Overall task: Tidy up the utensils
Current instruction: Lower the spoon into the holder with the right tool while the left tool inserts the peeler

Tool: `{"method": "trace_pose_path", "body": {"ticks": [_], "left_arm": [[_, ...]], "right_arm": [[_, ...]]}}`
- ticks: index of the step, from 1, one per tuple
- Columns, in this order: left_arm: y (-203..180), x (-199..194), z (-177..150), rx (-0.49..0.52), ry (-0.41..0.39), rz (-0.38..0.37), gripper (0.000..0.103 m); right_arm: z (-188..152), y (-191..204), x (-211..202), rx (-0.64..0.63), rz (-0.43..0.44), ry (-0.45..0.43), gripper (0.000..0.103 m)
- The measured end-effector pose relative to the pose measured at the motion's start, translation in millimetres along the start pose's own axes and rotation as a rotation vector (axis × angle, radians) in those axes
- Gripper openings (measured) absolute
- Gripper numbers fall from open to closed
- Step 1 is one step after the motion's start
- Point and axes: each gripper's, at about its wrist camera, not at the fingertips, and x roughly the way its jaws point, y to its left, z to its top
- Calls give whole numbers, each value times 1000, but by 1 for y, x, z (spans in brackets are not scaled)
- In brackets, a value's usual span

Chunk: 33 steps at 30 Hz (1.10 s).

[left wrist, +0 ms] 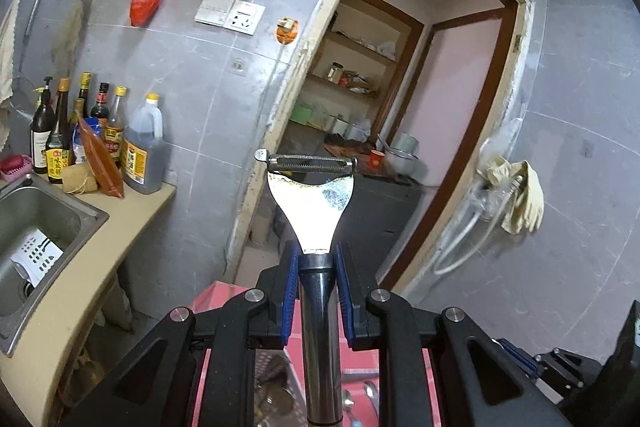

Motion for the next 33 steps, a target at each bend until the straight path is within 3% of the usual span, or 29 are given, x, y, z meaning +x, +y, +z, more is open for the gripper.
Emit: {"method": "trace_pose_path", "body": {"ticks": [18,33], "left_arm": [[33,27,-52,8,-18,29,18],[48,30,-70,-2,54,1,18]], "right_arm": [[20,63,22,-255,87,121,3],[28,70,52,-218,202,164,3]]}}
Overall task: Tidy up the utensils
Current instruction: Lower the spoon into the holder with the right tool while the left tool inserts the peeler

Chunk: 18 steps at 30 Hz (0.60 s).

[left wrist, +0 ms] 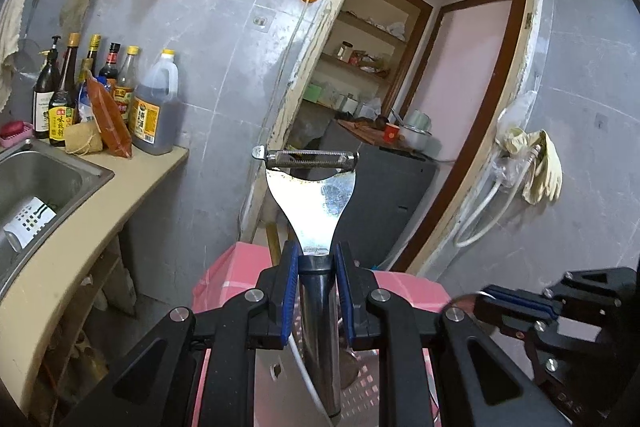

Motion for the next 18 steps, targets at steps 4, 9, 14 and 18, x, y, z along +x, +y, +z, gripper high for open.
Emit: {"method": "trace_pose_path", "body": {"ticks": [4,9,14,18], "left_arm": [[1,-2,-2,16,11,-7,18],[2,-1,-2,41,40,-23,18],[2,-3,-3,45,60,-30,18],[3,-4,-3,44,76,-32,18]], "right_arm": [[-1,1,7,4,25,3,4],[3,-2,14,45,71,3,4],[3,-7,23,103,136,-11,4],[0,-12,30,154,177,-22,6]]}}
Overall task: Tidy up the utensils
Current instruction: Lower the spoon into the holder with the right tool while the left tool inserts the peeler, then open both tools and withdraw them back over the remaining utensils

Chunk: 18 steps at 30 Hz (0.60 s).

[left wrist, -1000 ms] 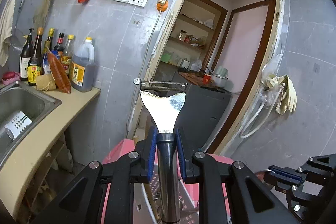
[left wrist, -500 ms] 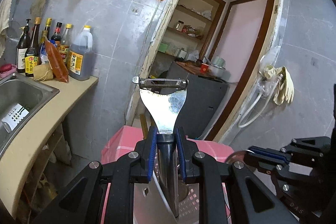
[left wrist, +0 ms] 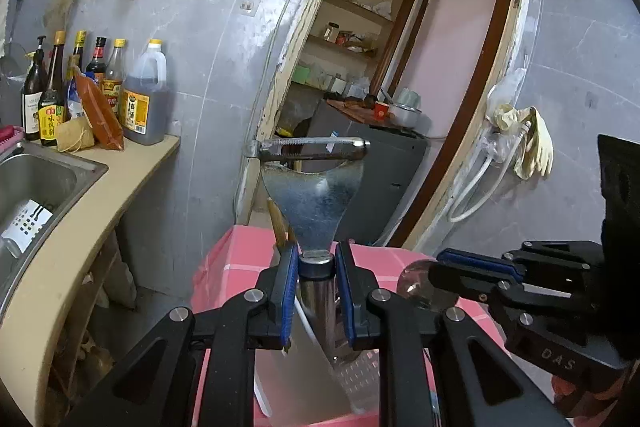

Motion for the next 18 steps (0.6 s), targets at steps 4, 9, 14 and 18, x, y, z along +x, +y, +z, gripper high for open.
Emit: {"method": "trace_pose_path", "body": {"ticks": [4,9,14,18], "left_arm": [[-1,-3,0,6,0,-9,19],[-4,-10,3,19,-3,-19,25],[-11,-26,6,29,-27,-27,44],[-26,-41,11,42,-75,-29,62]], "right_arm": [[-6,-7,0,59,19,-18,8],[-13,-23,-7,136,26,-55,9],[-21,-38,-26,230,-10,-127,33],[-34,-50,-55,307,-78,-228,52]]}}
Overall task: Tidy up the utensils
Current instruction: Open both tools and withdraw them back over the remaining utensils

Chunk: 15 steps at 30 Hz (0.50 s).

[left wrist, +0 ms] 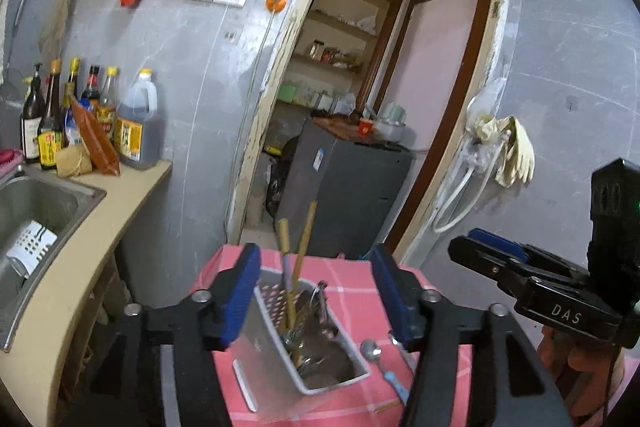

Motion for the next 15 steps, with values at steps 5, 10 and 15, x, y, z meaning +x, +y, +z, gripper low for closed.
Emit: {"method": "trace_pose_path", "body": {"ticks": [5,10,15], "left_arm": [[-22,-15,5,7,-56,11,83],[-43,-24,4,50,-79,41,99],[-65,-35,-3,77,-107,55,103]], "right_arm": [[-3,-14,-36,40,-115,-121,74],[-9,-25,-72,62,-186,-207,99],[-20,-42,-102,87,-218,-237,102]]}}
